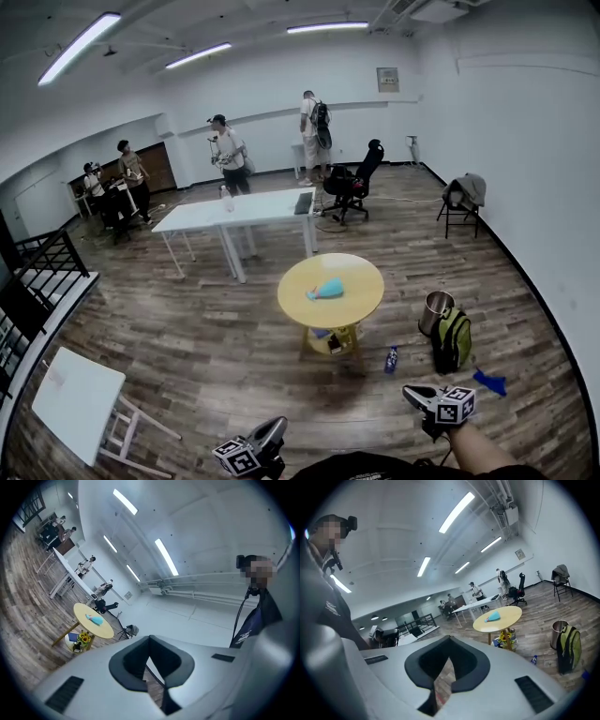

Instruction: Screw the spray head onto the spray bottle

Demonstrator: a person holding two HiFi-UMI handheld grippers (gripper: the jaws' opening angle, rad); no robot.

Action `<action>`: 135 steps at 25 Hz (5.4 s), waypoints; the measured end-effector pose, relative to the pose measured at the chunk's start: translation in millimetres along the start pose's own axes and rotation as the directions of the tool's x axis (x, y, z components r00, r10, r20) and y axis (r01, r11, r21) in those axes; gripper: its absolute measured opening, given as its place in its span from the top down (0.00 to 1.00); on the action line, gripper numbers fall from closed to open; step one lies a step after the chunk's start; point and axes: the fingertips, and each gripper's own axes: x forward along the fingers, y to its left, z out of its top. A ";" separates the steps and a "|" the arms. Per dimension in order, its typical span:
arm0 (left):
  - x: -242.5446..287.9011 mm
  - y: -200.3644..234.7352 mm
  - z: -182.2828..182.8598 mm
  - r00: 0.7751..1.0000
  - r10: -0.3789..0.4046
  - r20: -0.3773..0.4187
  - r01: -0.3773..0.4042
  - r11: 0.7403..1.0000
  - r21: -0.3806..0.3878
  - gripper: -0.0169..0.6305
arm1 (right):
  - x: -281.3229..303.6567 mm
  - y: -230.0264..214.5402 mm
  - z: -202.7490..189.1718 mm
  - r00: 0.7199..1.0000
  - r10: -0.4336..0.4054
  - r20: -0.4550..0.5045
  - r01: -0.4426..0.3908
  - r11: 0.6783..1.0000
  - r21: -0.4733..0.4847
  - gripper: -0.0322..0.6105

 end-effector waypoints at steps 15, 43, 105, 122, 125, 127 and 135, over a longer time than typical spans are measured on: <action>80.2 228.3 174.2 0.984 -0.157 -0.085 0.159 0.987 0.020 0.96 | 249.7 -42.1 90.1 0.990 -0.126 0.056 0.128 0.992 -0.023 0.93; 486.6 476.2 271.9 0.996 -0.013 -0.084 0.007 0.998 -0.063 0.96 | 557.0 -420.6 232.3 0.938 0.128 -0.323 -0.228 0.929 -0.293 0.65; 733.8 482.2 352.8 0.838 -0.271 -0.474 0.334 0.941 0.052 0.75 | 666.7 -492.1 319.6 0.727 -0.337 -0.598 -0.396 0.505 -0.767 0.29; 670.2 535.0 393.4 0.965 -0.221 -0.140 0.157 0.918 -0.365 0.42 | 667.4 -471.7 316.7 0.795 -0.117 -0.596 -0.360 0.699 -0.617 0.29; 660.5 541.3 394.3 0.969 -0.215 -0.121 0.160 0.921 -0.355 0.42 | 659.7 -475.9 315.0 0.776 -0.159 -0.611 -0.361 0.683 -0.635 0.29; 675.6 521.6 386.6 0.945 -0.262 -0.193 0.204 0.939 -0.276 0.42 | 661.6 -472.7 310.6 0.761 -0.172 -0.625 -0.390 0.649 -0.653 0.29; 713.5 454.5 331.8 0.747 -0.178 -0.640 0.458 0.836 0.303 0.68 | 667.3 -462.7 309.7 0.757 -0.175 -0.630 -0.443 0.570 -0.691 0.29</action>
